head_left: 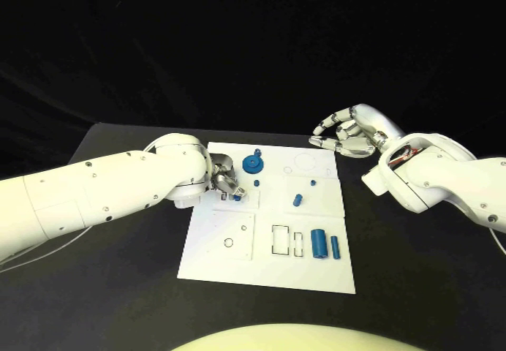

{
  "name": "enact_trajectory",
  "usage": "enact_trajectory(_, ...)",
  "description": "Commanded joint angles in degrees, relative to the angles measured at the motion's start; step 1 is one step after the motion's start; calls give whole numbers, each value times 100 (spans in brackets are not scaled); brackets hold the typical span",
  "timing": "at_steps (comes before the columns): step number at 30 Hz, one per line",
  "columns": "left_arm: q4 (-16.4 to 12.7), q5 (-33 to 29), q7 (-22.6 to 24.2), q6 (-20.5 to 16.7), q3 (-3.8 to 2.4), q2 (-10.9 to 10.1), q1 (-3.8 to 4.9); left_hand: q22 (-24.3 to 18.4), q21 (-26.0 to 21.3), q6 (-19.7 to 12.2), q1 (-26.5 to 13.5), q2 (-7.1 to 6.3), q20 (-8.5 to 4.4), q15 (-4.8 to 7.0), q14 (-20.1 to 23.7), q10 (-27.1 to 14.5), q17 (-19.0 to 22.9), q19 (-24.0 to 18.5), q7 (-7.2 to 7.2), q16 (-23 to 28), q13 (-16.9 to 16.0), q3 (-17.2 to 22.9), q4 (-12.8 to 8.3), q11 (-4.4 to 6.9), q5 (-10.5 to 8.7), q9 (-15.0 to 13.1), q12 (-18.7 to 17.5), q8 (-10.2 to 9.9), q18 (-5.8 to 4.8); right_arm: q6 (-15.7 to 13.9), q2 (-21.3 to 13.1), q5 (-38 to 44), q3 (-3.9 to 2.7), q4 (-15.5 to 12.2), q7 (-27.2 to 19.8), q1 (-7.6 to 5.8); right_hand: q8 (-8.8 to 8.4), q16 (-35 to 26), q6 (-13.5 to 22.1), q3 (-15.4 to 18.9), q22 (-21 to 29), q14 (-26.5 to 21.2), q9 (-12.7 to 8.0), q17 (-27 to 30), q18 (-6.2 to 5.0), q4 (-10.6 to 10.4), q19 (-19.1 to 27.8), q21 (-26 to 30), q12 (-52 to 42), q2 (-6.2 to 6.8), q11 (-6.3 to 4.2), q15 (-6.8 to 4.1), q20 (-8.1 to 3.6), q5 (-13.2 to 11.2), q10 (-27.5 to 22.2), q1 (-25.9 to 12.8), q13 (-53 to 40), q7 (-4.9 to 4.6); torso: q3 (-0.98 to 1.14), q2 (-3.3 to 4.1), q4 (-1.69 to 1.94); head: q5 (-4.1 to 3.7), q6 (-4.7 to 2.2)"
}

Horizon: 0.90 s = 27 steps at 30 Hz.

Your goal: Assemble the parts on the task board

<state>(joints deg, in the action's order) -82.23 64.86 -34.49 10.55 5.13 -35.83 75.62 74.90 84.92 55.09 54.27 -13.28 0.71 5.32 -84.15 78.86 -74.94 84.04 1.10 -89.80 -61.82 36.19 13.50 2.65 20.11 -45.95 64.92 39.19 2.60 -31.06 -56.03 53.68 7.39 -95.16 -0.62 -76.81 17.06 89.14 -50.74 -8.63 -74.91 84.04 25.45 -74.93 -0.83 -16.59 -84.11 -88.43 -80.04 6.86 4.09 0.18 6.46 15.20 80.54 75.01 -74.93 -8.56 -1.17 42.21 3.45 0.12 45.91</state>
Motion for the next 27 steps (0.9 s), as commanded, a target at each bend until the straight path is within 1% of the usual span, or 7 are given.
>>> enact_trajectory(1,-16,-53,-26,174,20,-2,-29,535,38,28,-36,-1,-41,45,-585,34,-1506,151,16,-20,-16,-179,83,1,-14,16,45,10,-47,26,-3,35,0,-6,-54,3,24,-24,37,5,-1394,518,12,-1188,33,-16,-473,18,30,4,-14,-23,-36,-16,-34,-78,-436,1,-1,-3,-1,3,-1)
enact_trajectory(8,-22,-14,-27,104,19,-43,-31,555,45,48,-38,31,-47,52,-585,47,-1506,163,8,-20,-33,-475,257,8,-8,42,64,10,-51,4,-5,35,0,1,-61,3,26,-24,43,14,-1390,518,18,-1190,31,-16,-469,25,37,4,-14,-24,-37,-32,-40,-111,-430,2,0,-7,-1,0,-5)
enact_trajectory(16,-88,8,-20,-54,6,-126,-31,552,41,53,-80,52,-50,53,-585,50,-1506,163,8,-20,-38,-646,317,8,-6,59,69,8,-50,-16,-6,34,0,16,-69,7,32,-27,51,31,-1388,517,29,-1184,30,-16,-467,29,38,3,-15,-25,-38,-60,-40,-167,-428,3,-4,-9,3,2,-28)
enact_trajectory(19,-158,-3,-14,-171,-29,-184,-30,540,34,50,-146,59,-53,53,-585,44,-1506,158,8,-20,-26,-765,324,8,-8,70,59,2,-47,-21,-3,32,0,30,-74,11,34,-29,52,35,-1386,516,32,-1179,29,-16,-465,32,40,2,-15,-25,-38,-69,-42,-180,-426,4,-1,-15,3,4,-57)
enact_trajectory(24,-259,-46,-6,-355,-168,-283,-7,525,24,2,-187,51,-65,47,-585,-11,-1506,152,19,-20,74,-885,323,-1,-18,85,-32,-20,-43,-28,5,23,1,62,-80,21,35,-31,53,39,-1384,515,35,-1175,28,-16,-463,35,41,1,-16,-25,-38,-76,-43,-191,-424,4,-2,-13,3,8,-109)
enact_trajectory(26,-277,-76,-2,-393,-224,-318,22,532,27,-21,-178,47,-69,44,-585,-34,-1506,154,24,-20,110,-914,318,-5,-17,90,-65,-29,-45,-29,10,20,2,78,-80,23,35,-31,53,39,-1384,515,35,-1175,28,-16,-463,35,41,1,-16,-25,-38,-76,-43,-191,-424,4,-2,-19,5,11,-112)
enact_trajectory(27,-282,-118,1,-412,-260,-344,59,528,25,-41,-167,43,-70,42,-585,-55,-1506,153,30,-20,145,-937,316,-10,-16,93,-97,-37,-44,-30,13,18,3,90,-80,25,35,-31,53,39,-1384,515,35,-1175,28,-16,-463,35,41,1,-16,-25,-38,-76,-43,-191,-424,4,0,-21,7,14,-114)
